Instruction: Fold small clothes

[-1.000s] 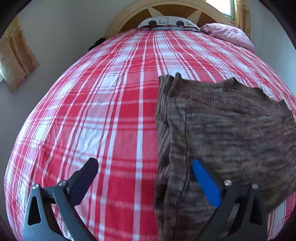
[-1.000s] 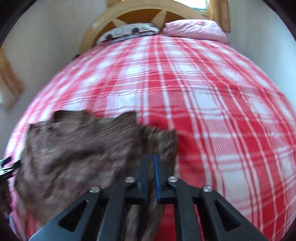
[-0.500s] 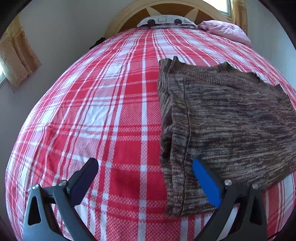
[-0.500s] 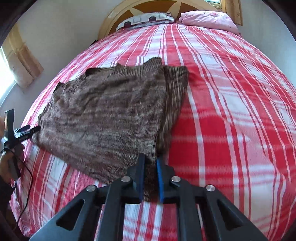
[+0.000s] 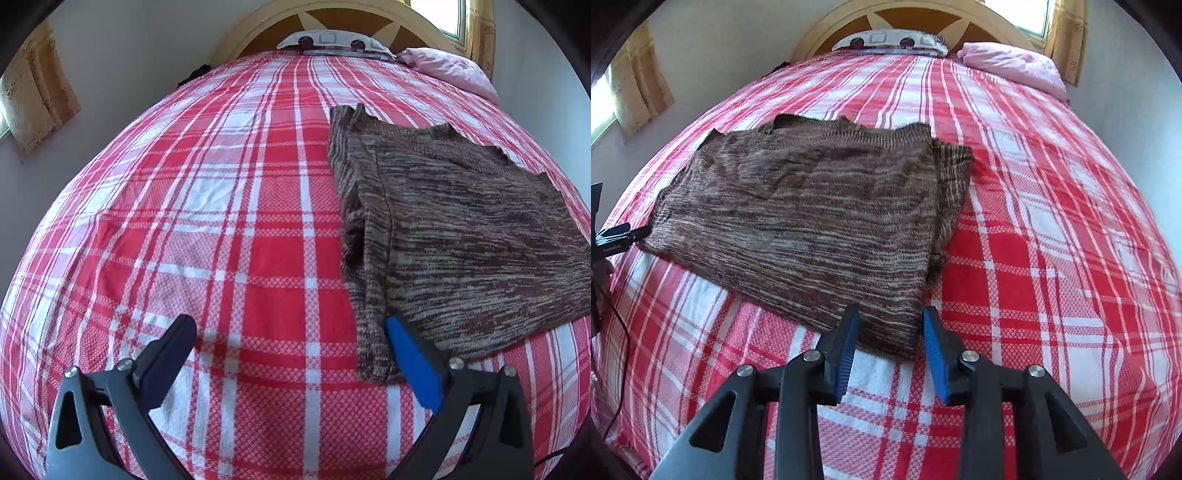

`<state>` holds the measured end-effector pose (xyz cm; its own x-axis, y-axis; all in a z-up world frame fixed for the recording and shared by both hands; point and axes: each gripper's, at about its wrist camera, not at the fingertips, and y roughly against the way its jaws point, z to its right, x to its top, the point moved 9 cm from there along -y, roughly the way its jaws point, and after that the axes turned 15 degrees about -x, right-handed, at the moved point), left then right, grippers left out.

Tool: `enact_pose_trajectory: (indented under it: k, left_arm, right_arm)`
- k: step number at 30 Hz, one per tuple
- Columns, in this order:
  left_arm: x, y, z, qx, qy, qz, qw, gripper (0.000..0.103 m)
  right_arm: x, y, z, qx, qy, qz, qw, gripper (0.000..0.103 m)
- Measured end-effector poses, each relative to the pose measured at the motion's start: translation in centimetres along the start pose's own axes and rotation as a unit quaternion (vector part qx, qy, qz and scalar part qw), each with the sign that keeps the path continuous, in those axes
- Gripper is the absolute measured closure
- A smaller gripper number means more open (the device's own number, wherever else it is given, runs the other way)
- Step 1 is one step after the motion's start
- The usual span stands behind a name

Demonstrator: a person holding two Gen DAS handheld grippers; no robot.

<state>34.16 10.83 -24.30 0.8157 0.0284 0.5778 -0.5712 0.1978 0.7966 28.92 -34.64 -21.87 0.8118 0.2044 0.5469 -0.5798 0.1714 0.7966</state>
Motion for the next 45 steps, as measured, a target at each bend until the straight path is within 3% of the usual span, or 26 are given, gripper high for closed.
enact_pose_trajectory:
  k: [2,5,10,17,20,22,25,30,35,45]
  left_arm:
    - [-0.2,0.0,0.0,-0.003,-0.003,0.002,1.0,0.0]
    - [-0.5,-0.2,-0.2,-0.017,0.008,0.001,0.9998,0.0]
    - [-0.9,0.1,-0.1,-0.033,0.012,0.004,0.9994,0.0]
    - [-1.3,0.4,-0.1,-0.051,0.014,0.008,0.9986,0.0]
    - [-1.2,0.6,-0.2,-0.045,0.013,0.011,0.9989,0.0]
    - [-1.3,1.2,-0.5,-0.04,0.018,0.018,0.9989,0.0]
    - [-1.3,2.4,-1.3,-0.031,0.025,0.036,0.9986,0.0]
    - [-2.3,3.5,-3.6,-0.031,0.047,0.041,0.9976,0.0]
    - [-2.5,4.8,-6.2,-0.035,0.071,0.053,0.9954,0.0]
    - [-2.2,6.1,-10.7,-0.047,0.111,0.068,0.9904,0.0]
  right_arm:
    - [0.6,1.4,-0.8,0.002,0.007,0.021,1.0,0.066]
    - [1.0,2.3,-2.8,0.015,0.031,0.04,0.999,0.056]
    - [-0.2,-0.8,-3.8,0.019,0.04,-0.018,0.999,0.056]
    - [-2.2,-0.2,-0.2,-0.059,0.043,-0.065,0.995,0.055]
    - [-2.4,1.0,1.3,-0.115,0.059,-0.051,0.99,0.055]
    - [-1.8,2.4,0.2,-0.108,0.067,-0.03,0.991,0.055]
    - [0.1,5.4,-4.7,-0.066,0.114,0.04,0.99,0.055]
    - [1.3,7.5,-16.3,-0.005,0.222,0.122,0.967,0.055]
    - [1.2,6.9,-24.7,0.018,0.282,0.166,0.945,0.055]
    - [2.6,6.8,-34.6,0.038,0.329,0.216,0.919,0.055]
